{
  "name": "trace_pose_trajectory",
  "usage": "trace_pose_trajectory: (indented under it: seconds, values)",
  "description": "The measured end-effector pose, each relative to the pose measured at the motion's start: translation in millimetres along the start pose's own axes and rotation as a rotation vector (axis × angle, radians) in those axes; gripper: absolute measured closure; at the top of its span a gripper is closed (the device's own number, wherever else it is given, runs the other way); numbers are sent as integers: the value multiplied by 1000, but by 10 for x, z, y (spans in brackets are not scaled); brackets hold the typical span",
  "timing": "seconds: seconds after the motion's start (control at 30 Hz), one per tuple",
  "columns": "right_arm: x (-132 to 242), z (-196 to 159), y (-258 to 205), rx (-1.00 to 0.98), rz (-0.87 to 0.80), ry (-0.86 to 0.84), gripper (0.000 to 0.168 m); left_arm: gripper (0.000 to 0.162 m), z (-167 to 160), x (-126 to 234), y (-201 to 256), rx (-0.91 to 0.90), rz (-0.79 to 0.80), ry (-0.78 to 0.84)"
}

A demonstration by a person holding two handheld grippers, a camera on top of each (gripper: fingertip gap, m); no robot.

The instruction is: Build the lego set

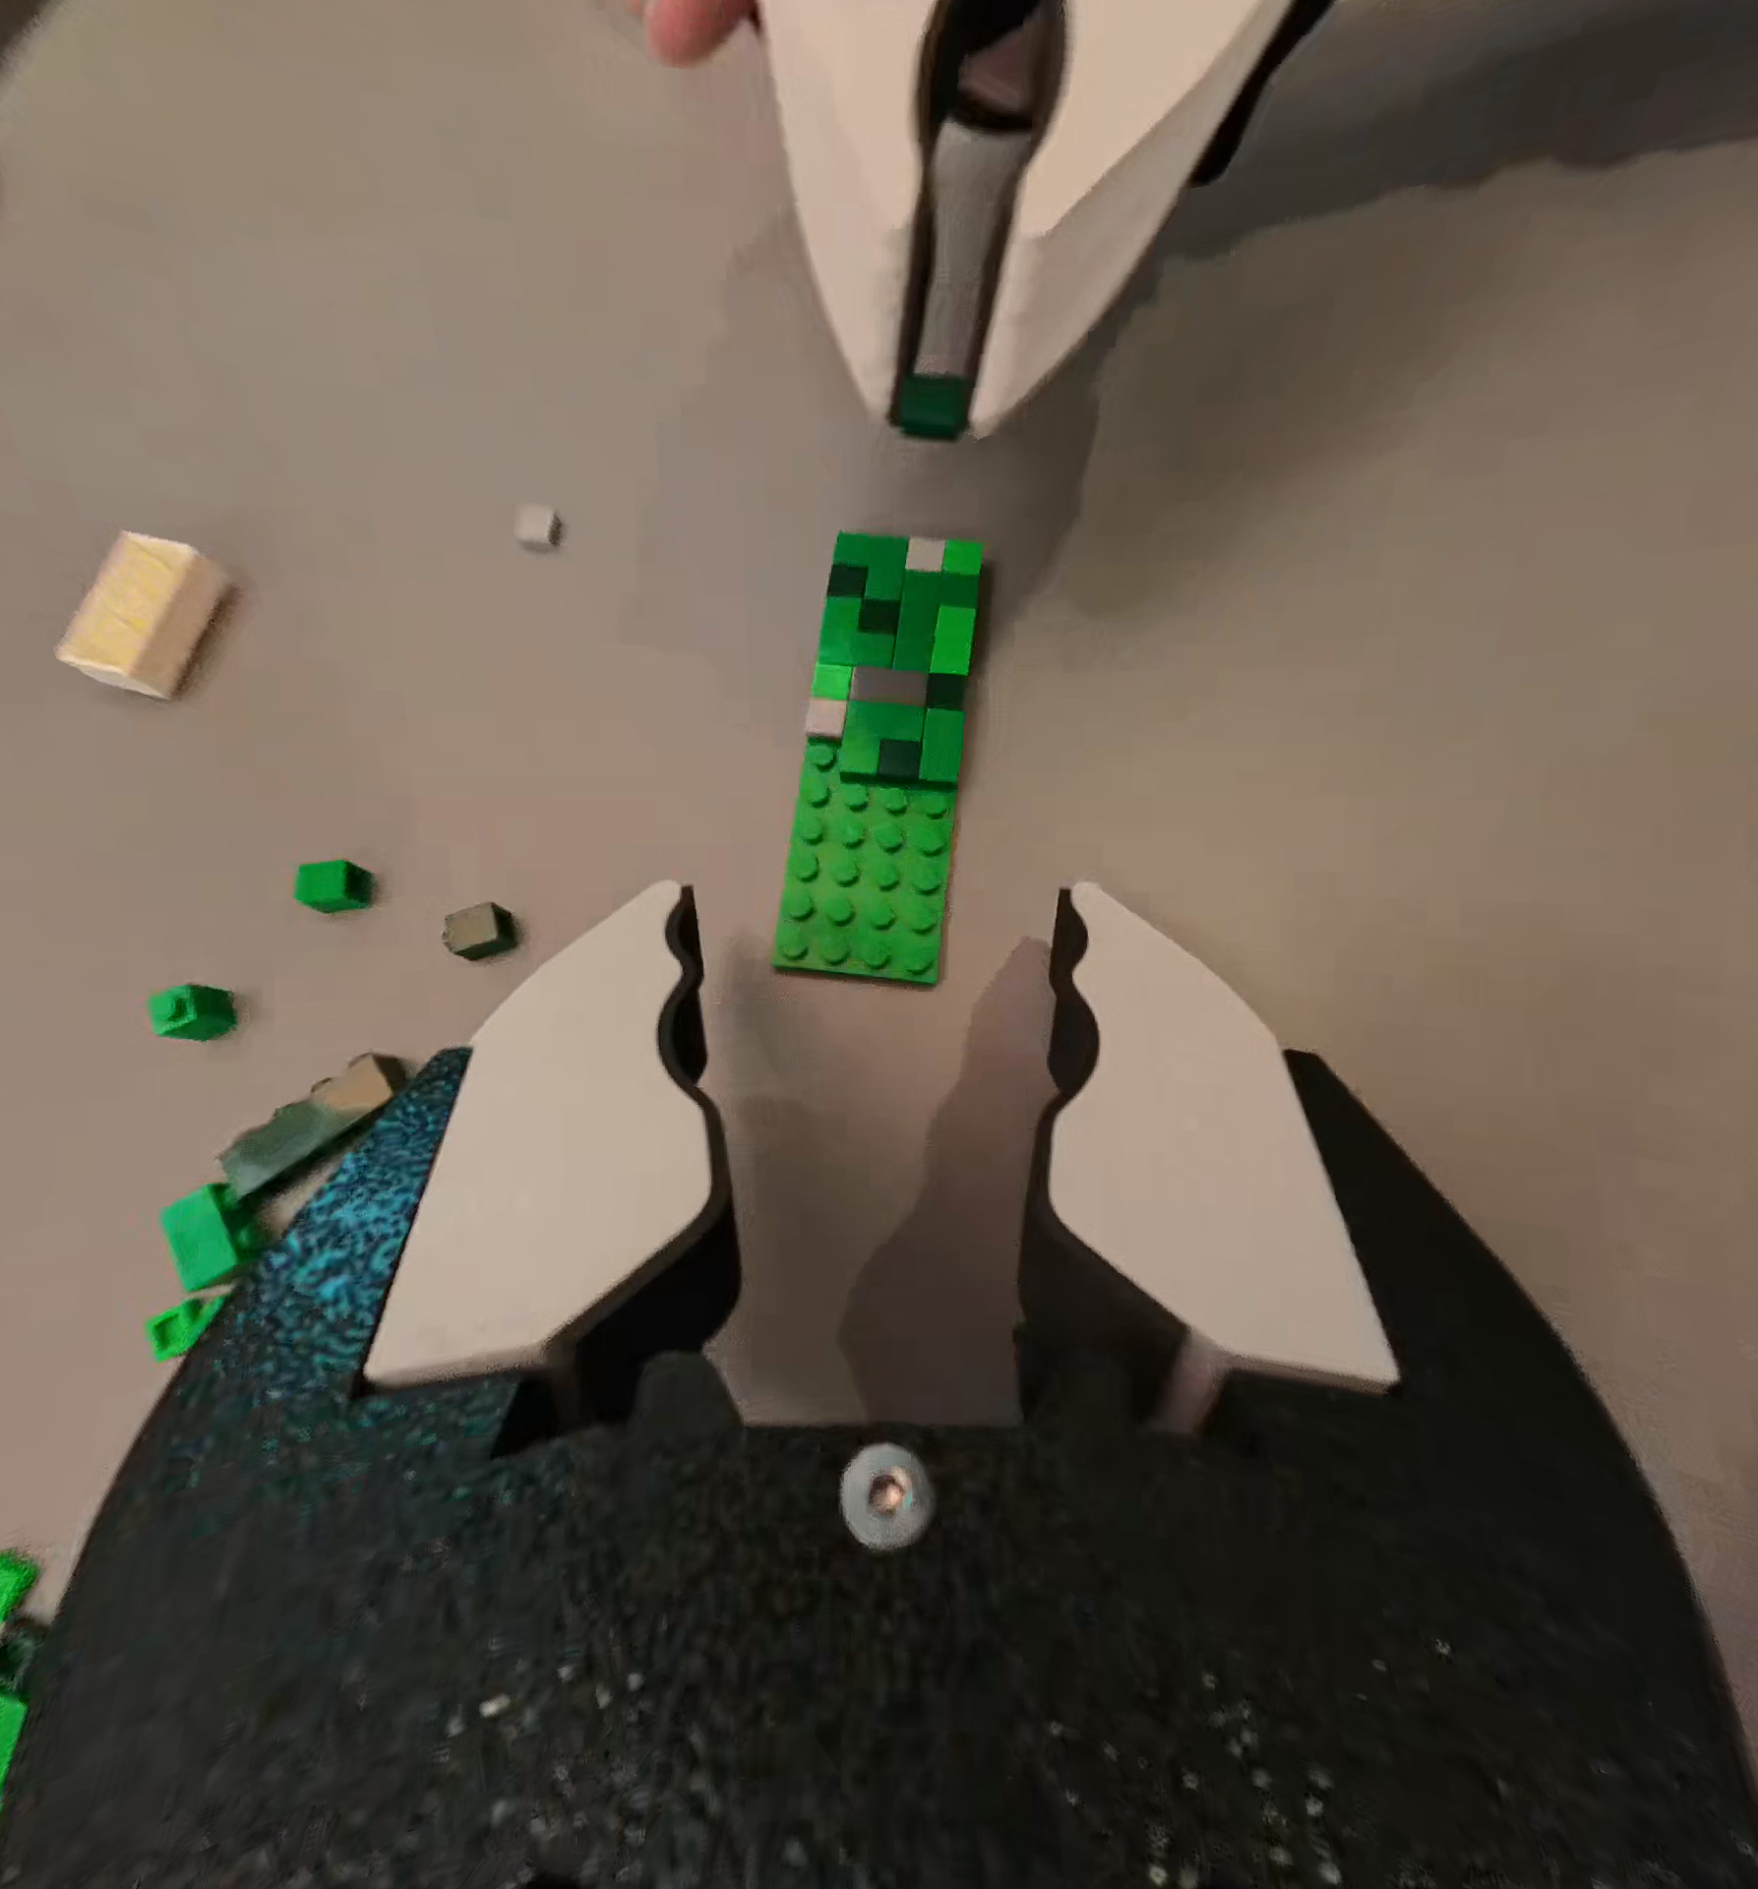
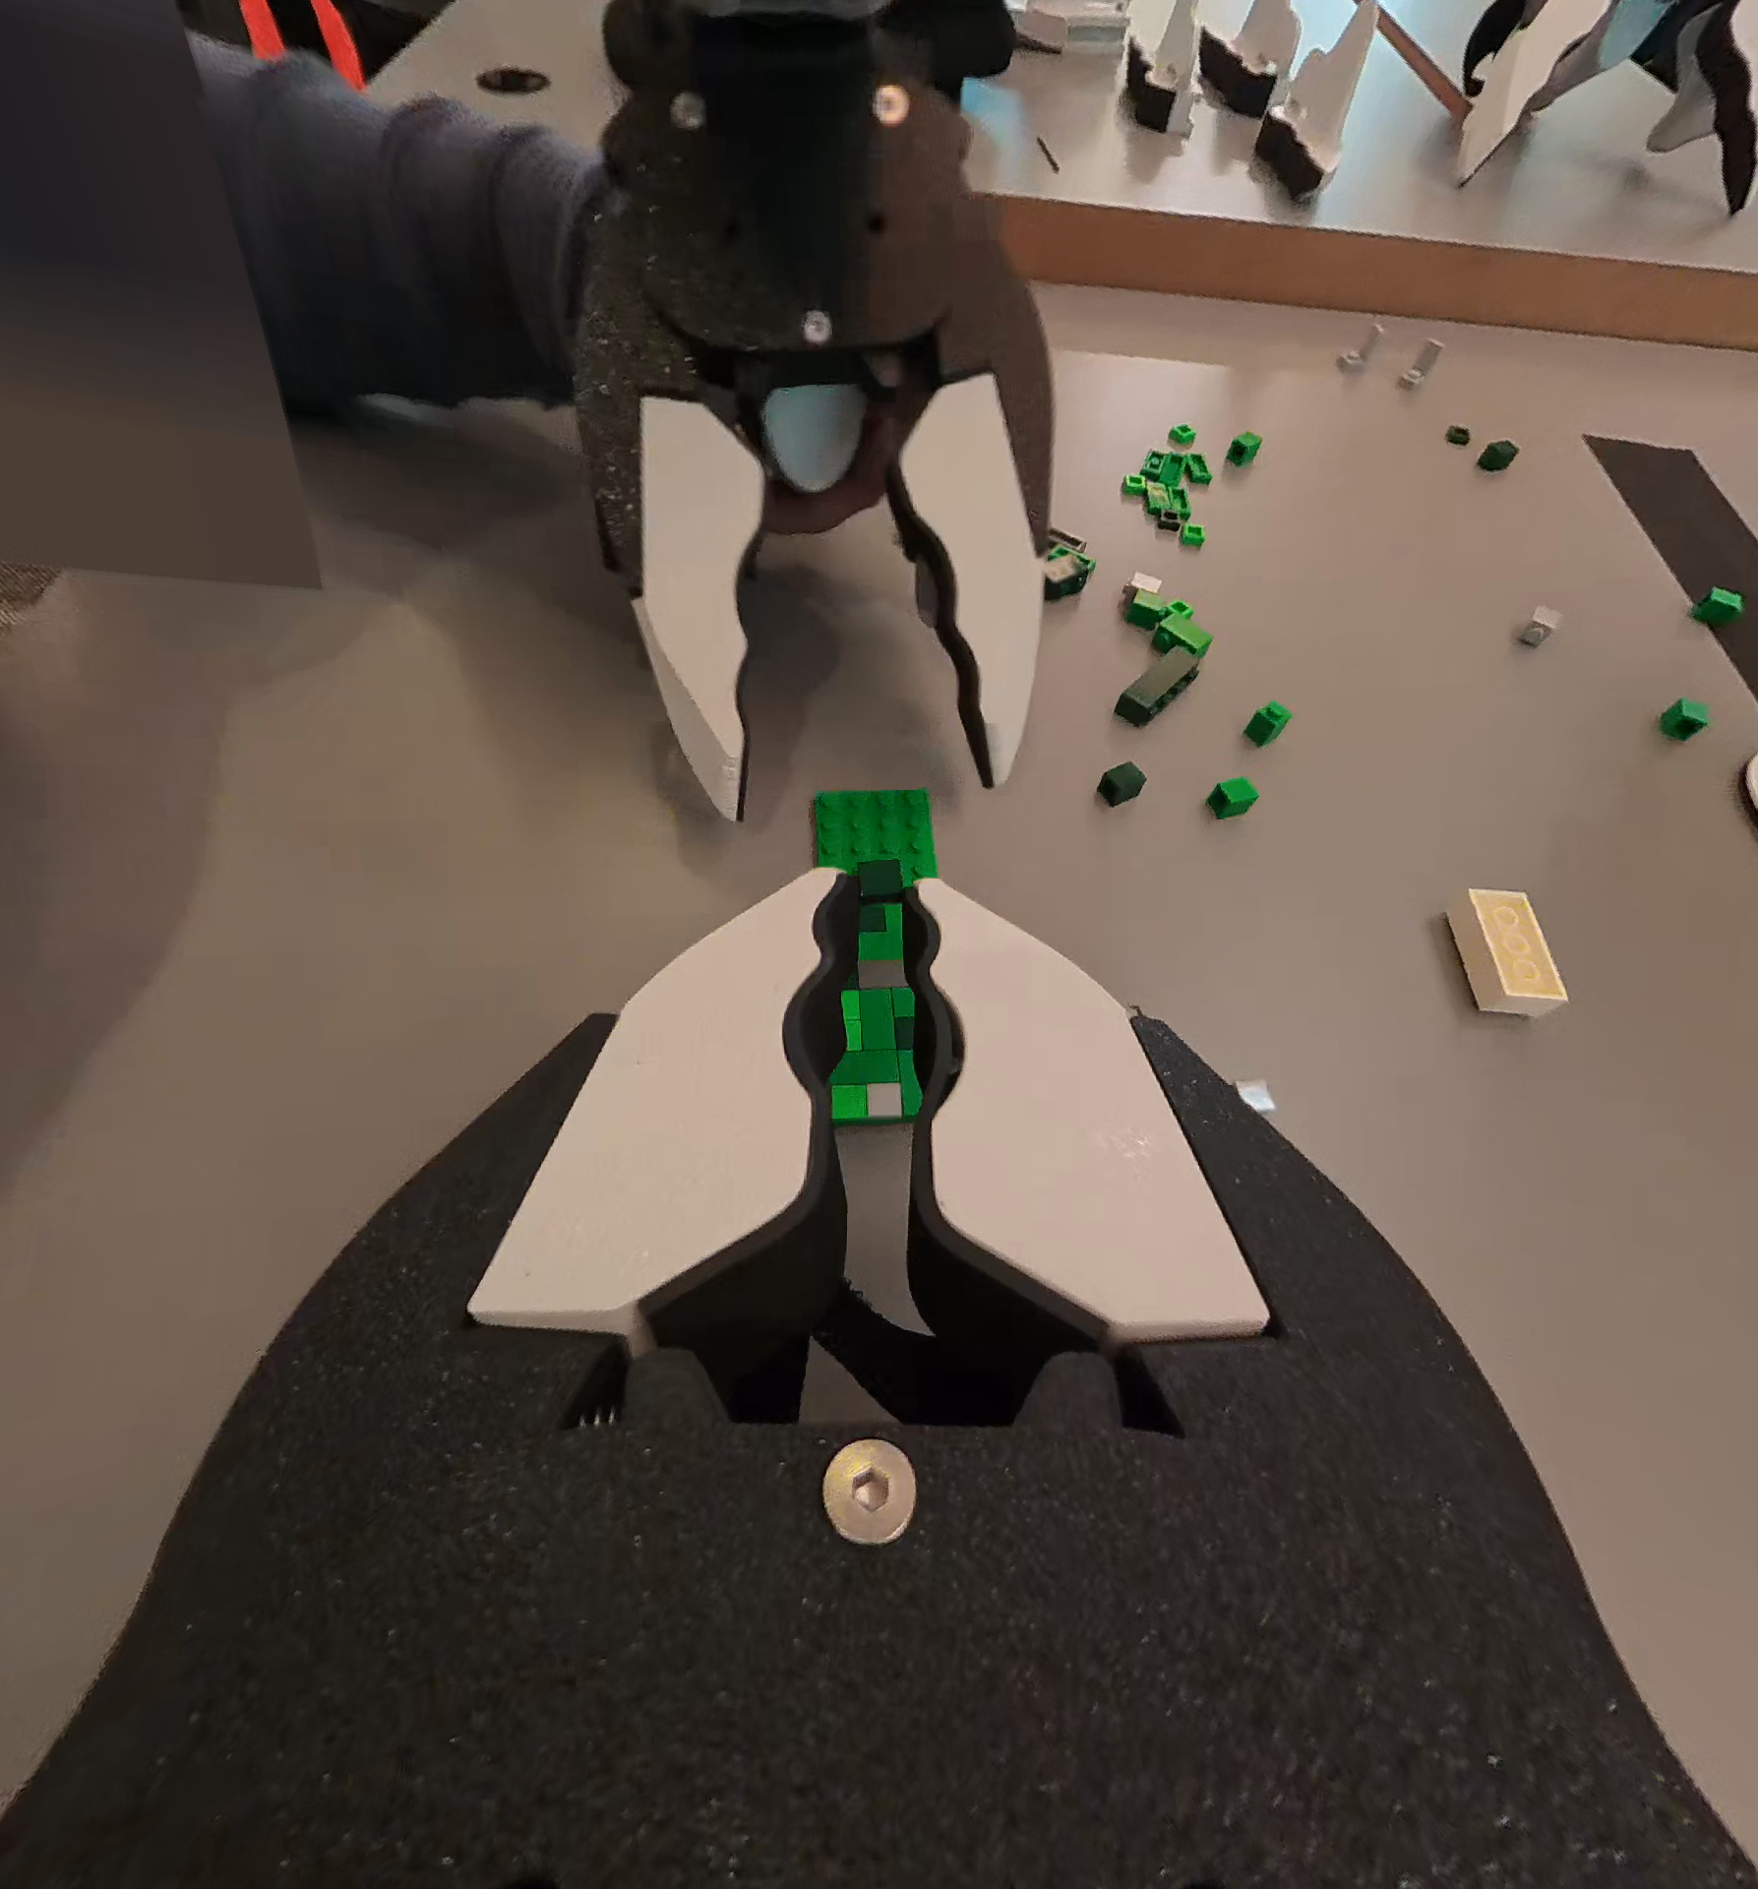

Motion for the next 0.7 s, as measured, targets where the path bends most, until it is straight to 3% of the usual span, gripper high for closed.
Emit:
trace_pose_trajectory:
  seconds: [0.13,0.33,0.47,0.7]
  values:
    - [-36,-23,-23,31,-12,-22,161,99,69,-132,-55,-43,-90,-143]
    - [-73,-70,-19,47,-22,0,161,111,178,-200,-55,-128,-103,-232]
    - [-57,-85,-7,38,-31,45,161,129,187,-183,1,-139,-104,-227]
    - [-60,-127,3,42,-43,12,161,130,109,-141,44,-91,-39,-144]
Point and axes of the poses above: each gripper's, where its closed fingertips meet, x back along the fingers, z out of its top, y = z × x across the jaws, the point moved 9 cm from there along x, back along the fingers, and after that the axes turned 14 degrees about z, right-handed, at the moved point
